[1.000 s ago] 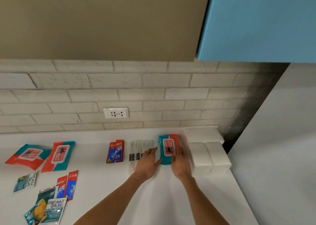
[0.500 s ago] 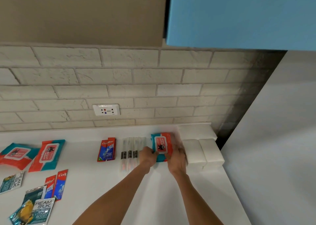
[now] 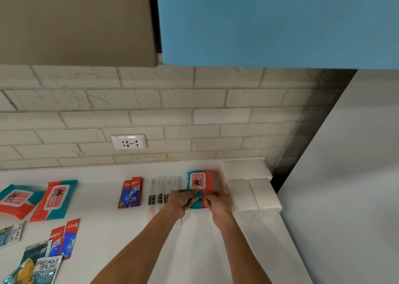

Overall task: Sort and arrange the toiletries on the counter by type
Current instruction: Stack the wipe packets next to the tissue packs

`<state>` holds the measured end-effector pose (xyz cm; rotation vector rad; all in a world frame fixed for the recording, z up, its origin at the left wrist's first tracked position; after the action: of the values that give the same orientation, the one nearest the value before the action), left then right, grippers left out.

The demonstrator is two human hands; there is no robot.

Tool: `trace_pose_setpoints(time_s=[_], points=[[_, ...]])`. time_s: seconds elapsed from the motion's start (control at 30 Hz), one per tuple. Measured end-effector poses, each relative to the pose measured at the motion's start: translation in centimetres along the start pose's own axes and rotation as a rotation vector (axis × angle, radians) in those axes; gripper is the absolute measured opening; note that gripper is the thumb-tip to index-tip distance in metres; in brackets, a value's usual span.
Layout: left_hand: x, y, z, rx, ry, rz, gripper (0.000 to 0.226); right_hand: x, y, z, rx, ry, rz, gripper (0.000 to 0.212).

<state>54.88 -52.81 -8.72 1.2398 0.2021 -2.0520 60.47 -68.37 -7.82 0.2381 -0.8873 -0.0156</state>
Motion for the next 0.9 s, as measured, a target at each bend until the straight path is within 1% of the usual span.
trace_pose_setpoints(time_s=[0.1,0.17,0.23,0.4,0.47,0.63,0.7,0.77,0.83,0.9], points=[[-0.5,0.2,-0.3,0.01,0.053,-0.052,0.033,-0.1,0.1,-0.1,0.061,0.025,-0.074,0.013],[-0.8,0.6,-0.2,0.045,0.079,-0.066,0.031,-0.1,0.4,0.0,0.12,0.033,-0.112,0.023],[-1.0,1.0,-0.1,0.074,0.104,-0.08,0.03,0.2,0.7,0.2,0.139,0.026,-0.092,0.027],[-0.9,1.8,0.0,0.102,0.083,-0.059,0.031,1.1,0.3,-0.4,0.041,-0.07,0.055,0.026],[-1.0,1.9,0.0,0.1,0.063,-0.04,0.028,1.0,0.3,-0.6,0.04,-0.074,0.026,0.025],[-0.9,2.4,-0.1,0.138,0.04,0.044,0.031,0.6,0.5,-0.6,0.106,-0.009,-0.178,0.021],[-1.0,2.6,-0.1,0.158,0.043,0.093,0.032,0.3,0.7,-0.8,0.079,0.013,-0.164,0.021],[-1.5,2.8,-0.3,0.189,0.057,0.122,0.035,0.6,0.8,-1.0,0.031,0.005,-0.078,0.022],[-1.8,2.9,-0.4,0.213,0.054,0.094,0.032,1.0,0.8,-1.4,0.003,0.018,-0.048,0.023],[-2.0,2.5,-0.7,0.202,0.055,-0.028,0.027,1.5,0.6,-1.9,-0.024,0.03,-0.021,0.019]])
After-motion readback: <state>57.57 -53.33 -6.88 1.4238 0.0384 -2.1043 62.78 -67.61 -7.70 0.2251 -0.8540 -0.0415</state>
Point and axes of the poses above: each hand's wrist, its own z-axis away from the middle knuckle, its own y-axis out of the palm, x = y × z, the point moved 8 cm from there along -z, towards the middle knuckle, and after that the axes turned 11 degrees about y, right-handed, at the moved point
